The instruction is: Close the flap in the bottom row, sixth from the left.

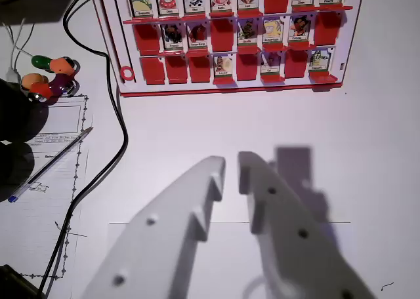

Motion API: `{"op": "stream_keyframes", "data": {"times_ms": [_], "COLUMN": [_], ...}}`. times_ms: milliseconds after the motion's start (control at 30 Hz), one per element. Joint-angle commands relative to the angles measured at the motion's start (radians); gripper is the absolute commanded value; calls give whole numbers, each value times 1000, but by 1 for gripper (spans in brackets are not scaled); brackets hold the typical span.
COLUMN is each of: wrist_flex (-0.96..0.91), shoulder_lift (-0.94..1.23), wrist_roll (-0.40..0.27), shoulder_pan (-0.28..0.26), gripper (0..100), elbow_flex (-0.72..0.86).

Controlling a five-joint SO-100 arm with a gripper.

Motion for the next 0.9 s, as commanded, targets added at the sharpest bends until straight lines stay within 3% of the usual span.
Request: {"op": "stream_keyframes", "data": {"times_ms": [0, 567, 867], "wrist_flex": [-81, -75, -58], "shoulder_lift": [23, -81, -308], "wrist_roll": [-3, 17, 58], "shoulder_pan": [5, 31, 80], "gripper": [2, 2, 2], "elbow_flex": [-83, -124, -301]}}
